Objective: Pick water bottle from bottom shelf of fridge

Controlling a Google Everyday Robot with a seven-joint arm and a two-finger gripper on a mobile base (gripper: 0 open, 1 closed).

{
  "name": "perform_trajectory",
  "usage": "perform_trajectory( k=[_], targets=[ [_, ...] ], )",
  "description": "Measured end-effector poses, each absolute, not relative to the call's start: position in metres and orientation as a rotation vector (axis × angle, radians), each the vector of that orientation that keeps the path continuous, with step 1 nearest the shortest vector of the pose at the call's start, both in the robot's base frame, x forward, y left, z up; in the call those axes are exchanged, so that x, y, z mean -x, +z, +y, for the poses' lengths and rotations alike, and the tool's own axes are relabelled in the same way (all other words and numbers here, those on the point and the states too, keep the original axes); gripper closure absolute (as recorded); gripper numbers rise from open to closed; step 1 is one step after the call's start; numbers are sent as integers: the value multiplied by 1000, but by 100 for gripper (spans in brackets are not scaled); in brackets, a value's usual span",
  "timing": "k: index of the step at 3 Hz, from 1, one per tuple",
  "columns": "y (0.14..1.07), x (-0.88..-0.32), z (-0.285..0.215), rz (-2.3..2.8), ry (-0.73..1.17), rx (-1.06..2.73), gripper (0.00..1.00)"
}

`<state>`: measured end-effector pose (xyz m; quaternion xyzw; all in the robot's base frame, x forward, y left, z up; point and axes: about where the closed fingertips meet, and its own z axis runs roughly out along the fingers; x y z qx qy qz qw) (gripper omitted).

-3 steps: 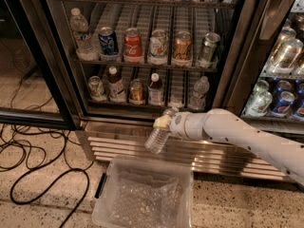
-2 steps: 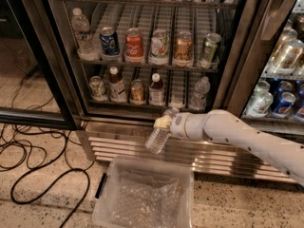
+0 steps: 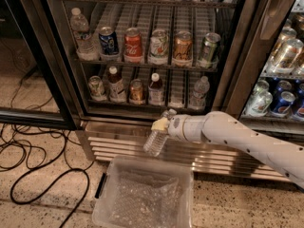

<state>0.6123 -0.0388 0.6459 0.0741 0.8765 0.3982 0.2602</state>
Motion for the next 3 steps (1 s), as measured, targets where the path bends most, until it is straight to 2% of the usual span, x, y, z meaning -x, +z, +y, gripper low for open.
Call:
perform_trajectory(
  k=[2,3],
  targets=[
    [639,-612,-38,2374,1080,-200,100],
    [624,-597,19,2429,1261,-118,100]
  ],
)
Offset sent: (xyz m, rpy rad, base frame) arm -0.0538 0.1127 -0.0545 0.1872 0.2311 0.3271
